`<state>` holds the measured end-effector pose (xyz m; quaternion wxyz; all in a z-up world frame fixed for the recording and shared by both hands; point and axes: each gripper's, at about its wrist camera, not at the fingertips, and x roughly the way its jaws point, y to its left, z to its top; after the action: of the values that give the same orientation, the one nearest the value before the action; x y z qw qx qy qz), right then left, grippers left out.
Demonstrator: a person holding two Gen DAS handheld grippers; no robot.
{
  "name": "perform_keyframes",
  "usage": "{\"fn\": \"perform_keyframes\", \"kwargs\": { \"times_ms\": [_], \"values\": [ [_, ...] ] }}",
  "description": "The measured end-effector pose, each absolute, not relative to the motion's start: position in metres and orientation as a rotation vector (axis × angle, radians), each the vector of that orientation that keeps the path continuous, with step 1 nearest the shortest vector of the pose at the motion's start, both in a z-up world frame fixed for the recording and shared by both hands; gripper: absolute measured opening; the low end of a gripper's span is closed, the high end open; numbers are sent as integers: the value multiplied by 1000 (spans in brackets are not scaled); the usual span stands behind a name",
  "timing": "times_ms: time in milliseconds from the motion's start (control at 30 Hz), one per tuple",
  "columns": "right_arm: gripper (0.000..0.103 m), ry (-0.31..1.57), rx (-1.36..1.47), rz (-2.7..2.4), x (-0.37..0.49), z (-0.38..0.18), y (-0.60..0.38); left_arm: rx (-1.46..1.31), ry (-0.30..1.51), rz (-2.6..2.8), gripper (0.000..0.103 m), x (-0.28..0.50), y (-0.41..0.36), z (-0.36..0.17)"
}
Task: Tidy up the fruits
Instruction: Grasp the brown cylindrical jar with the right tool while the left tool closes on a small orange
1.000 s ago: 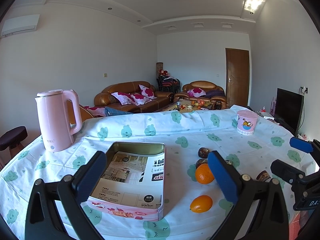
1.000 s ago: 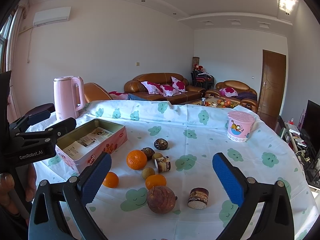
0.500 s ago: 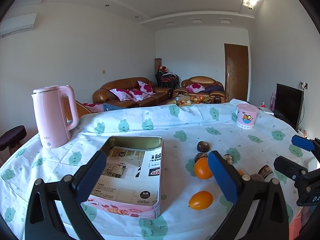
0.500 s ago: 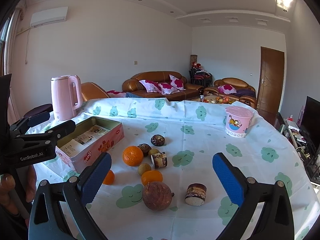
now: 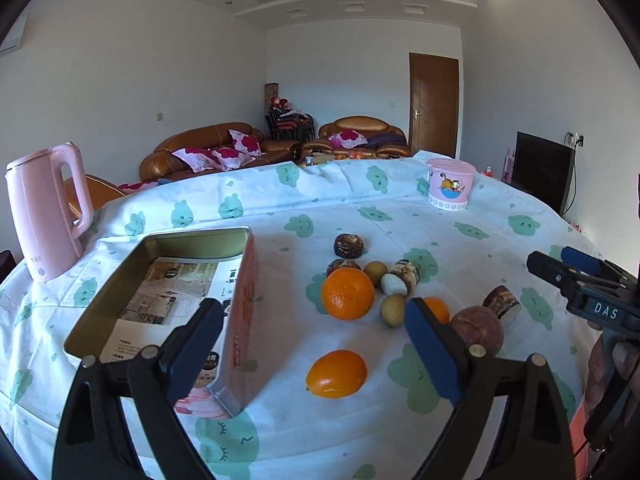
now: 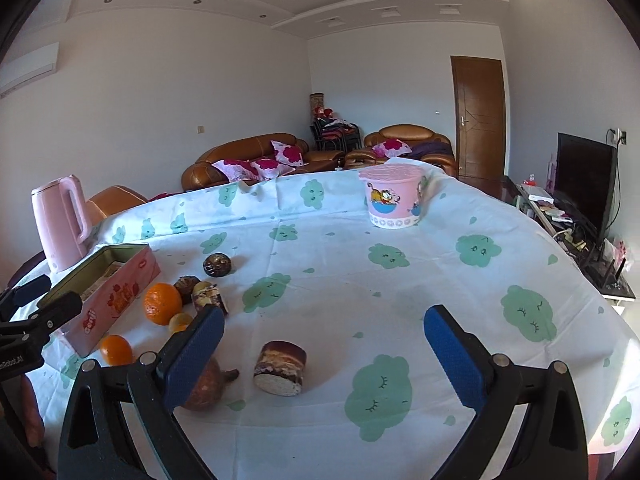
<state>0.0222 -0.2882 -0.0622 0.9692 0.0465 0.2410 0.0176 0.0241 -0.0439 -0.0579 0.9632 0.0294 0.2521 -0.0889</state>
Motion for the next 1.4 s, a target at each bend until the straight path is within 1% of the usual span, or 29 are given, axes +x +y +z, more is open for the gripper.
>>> {"fn": "perform_keyframes", "kwargs": {
  "times_ms": [33, 67, 100, 133, 167, 200, 233, 267, 333, 367, 400, 433, 467, 567, 600, 733, 1167, 1267, 1367, 1400],
  "values": [
    [91, 501, 96, 40, 25, -65, -289, 62, 525, -196, 89, 25, -47, -59],
    [88, 517, 93, 44, 28, -67, -289, 61, 534, -205, 86, 27, -49, -60],
    [83, 531, 92, 55, 31, -70, -288, 59, 542, -216, 83, 28, -50, -61],
    [78, 546, 91, 67, 34, -73, -286, 63, 556, -232, 81, 29, -52, -62],
    [76, 561, 91, 80, 37, -76, -285, 69, 573, -243, 80, 31, -55, -64],
    [71, 575, 78, 92, 38, -77, -281, 71, 590, -252, 77, 33, -56, -66],
    [67, 582, 60, 96, 39, -77, -279, 71, 606, -261, 75, 35, -57, -68],
    [67, 591, 47, 97, 40, -78, -276, 71, 624, -274, 72, 37, -59, -70],
    [66, 622, 25, 117, 44, -81, -272, 70, 665, -292, 69, 41, -61, -77],
    [64, 641, 14, 126, 46, -83, -270, 71, 686, -298, 63, 43, -62, -80],
    [62, 659, 2, 136, 49, -84, -267, 73, 698, -302, 54, 44, -63, -81],
    [60, 675, -11, 148, 51, -86, -265, 71, 704, -310, 50, 45, -63, -83],
    [58, 687, -20, 156, 52, -88, -263, 69, 711, -315, 49, 46, -63, -84],
    [57, 724, -22, 184, 57, -92, -261, 68, 731, -322, 49, 49, -64, -86],
    [55, 747, -24, 197, 60, -95, -260, 66, 735, -326, 49, 49, -63, -86],
    [38, 786, -46, 218, 63, -100, -254, 59, 736, -334, 49, 49, -62, -86],
    [36, 791, -62, 231, 63, -101, -250, 36, 771, -274, 50, 56, -51, -90],
    [36, 788, -64, 232, 62, -101, -250, 45, 771, -263, 48, 56, -52, -90],
    [36, 783, -65, 235, 62, -100, -249, 44, 769, -244, 39, 55, -49, -91],
    [36, 781, -65, 236, 62, -100, -249, 46, 770, -234, 38, 55, -48, -91]
  ]
}}
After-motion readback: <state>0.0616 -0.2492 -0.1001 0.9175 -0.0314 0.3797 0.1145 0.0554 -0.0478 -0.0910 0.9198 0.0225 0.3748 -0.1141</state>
